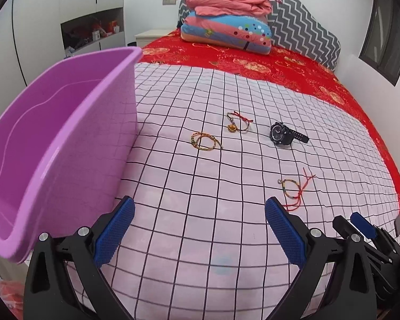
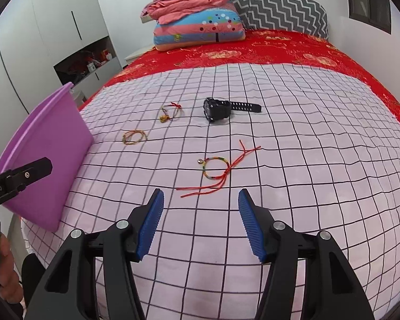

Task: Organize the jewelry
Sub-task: 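Move both tools back over the braided and rainbow bracelets on the bed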

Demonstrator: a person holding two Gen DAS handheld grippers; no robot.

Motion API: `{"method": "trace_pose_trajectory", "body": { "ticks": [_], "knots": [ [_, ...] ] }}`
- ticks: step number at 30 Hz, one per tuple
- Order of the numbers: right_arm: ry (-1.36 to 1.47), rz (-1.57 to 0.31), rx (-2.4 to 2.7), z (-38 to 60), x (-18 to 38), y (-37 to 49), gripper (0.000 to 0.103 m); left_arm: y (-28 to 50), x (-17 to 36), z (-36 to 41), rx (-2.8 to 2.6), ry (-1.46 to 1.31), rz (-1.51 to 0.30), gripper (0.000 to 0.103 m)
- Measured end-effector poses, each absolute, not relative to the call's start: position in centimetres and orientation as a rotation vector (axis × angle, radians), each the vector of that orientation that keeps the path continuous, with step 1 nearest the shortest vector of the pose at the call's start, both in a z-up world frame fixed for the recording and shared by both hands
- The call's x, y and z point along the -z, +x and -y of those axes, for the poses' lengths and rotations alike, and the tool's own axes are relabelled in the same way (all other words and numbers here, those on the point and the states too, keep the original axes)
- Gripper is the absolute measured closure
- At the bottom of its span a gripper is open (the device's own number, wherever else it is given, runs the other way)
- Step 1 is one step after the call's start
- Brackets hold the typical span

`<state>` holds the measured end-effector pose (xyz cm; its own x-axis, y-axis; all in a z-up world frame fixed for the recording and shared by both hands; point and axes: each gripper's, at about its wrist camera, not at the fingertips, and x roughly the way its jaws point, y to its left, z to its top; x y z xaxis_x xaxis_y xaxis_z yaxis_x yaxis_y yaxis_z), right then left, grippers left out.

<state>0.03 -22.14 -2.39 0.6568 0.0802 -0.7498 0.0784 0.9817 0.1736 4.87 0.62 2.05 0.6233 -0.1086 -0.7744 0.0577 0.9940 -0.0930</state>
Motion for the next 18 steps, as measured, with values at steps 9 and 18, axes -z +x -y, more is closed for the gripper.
{"method": "trace_pose_trajectory", "body": {
  "ticks": [9, 18],
  "knots": [
    [0.196, -0.929, 0.044, 23.5, 6.7, 4.9, 0.042, 10.8, 3.3, 1.1, 0.078, -0.037, -0.966, 0.007],
    [0.182, -0.982, 0.059, 23.9, 10.4, 9.3, 0.042, 15.2, 7.0, 2.4, 0.066, -0.004, -0.994, 0.007]
  ]
}}
